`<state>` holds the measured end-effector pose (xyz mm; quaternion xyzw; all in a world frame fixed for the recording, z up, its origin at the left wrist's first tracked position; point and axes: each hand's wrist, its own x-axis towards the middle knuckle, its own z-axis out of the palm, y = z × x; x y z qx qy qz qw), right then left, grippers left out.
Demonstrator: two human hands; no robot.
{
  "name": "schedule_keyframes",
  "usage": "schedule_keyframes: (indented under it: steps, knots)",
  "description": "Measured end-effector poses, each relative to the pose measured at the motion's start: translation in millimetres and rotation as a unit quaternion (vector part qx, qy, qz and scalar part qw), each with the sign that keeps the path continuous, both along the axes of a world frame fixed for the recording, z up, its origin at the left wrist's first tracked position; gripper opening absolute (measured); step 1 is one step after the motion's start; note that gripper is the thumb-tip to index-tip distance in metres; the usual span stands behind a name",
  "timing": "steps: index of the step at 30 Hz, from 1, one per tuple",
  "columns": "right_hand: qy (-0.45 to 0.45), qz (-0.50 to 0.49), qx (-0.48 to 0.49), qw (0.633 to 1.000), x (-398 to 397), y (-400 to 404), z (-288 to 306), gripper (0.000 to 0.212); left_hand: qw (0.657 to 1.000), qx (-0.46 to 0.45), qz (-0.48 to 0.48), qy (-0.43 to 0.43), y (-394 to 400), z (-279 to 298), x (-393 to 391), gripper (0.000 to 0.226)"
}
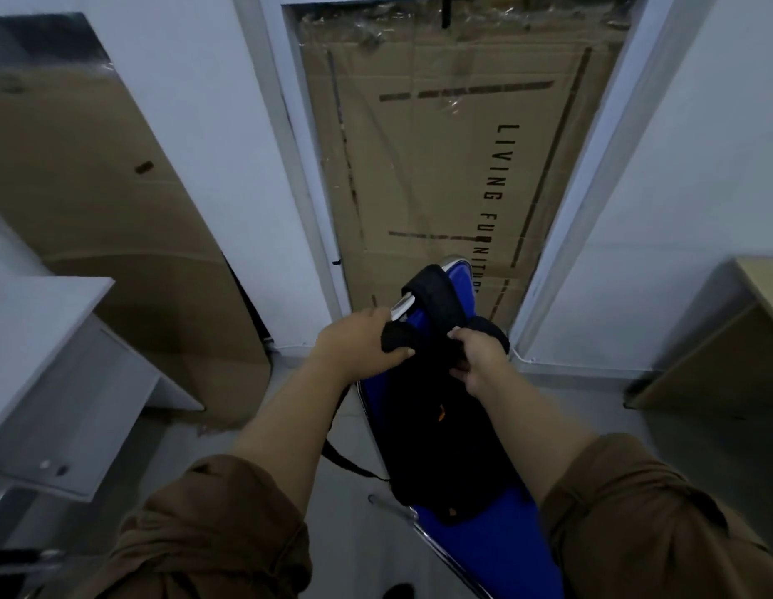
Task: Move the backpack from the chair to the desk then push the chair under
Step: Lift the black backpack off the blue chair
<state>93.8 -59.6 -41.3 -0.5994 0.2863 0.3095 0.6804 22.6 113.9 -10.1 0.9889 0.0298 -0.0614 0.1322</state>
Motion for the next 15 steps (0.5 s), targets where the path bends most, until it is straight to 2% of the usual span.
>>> schedule_keyframes:
  steps: [3, 7, 9, 11, 13, 15]
  knots:
    - [-0.005, -0.01, 0.009, 1.0, -3.9, -9.1, 11.0, 0.02, 0.995, -0.041, -0.033, 0.089, -6.5, -0.8, -6.2, 0.06]
    - [-0.035, -0.014, 0.019, 0.999, -12.0, -26.2, 17.0, 0.018, 0.992, 0.008, -0.047, 0.117, -13.9, -3.6, -4.1, 0.046]
    - [-0.041, -0.012, 0.021, 0.999, -14.4, -35.1, 20.7, 0.01, 0.99, 0.014, -0.058, 0.125, -17.9, -1.1, 3.2, 0.041]
    - [-0.047, -0.016, 0.022, 0.999, -13.4, -42.6, 24.1, 0.008, 0.994, 0.001, -0.063, 0.087, -18.9, -1.5, 12.6, 0.033]
    - [-0.05, -0.021, 0.026, 0.998, -13.5, -48.4, 26.4, 0.016, 0.998, -0.012, -0.063, -0.019, -18.8, -4.9, 23.4, 0.023]
    - [-0.056, -0.028, 0.024, 0.998, -14.8, -53.0, 28.4, 0.021, 0.99, -0.004, -0.058, -0.128, -22.7, -10.6, 36.0, 0.037]
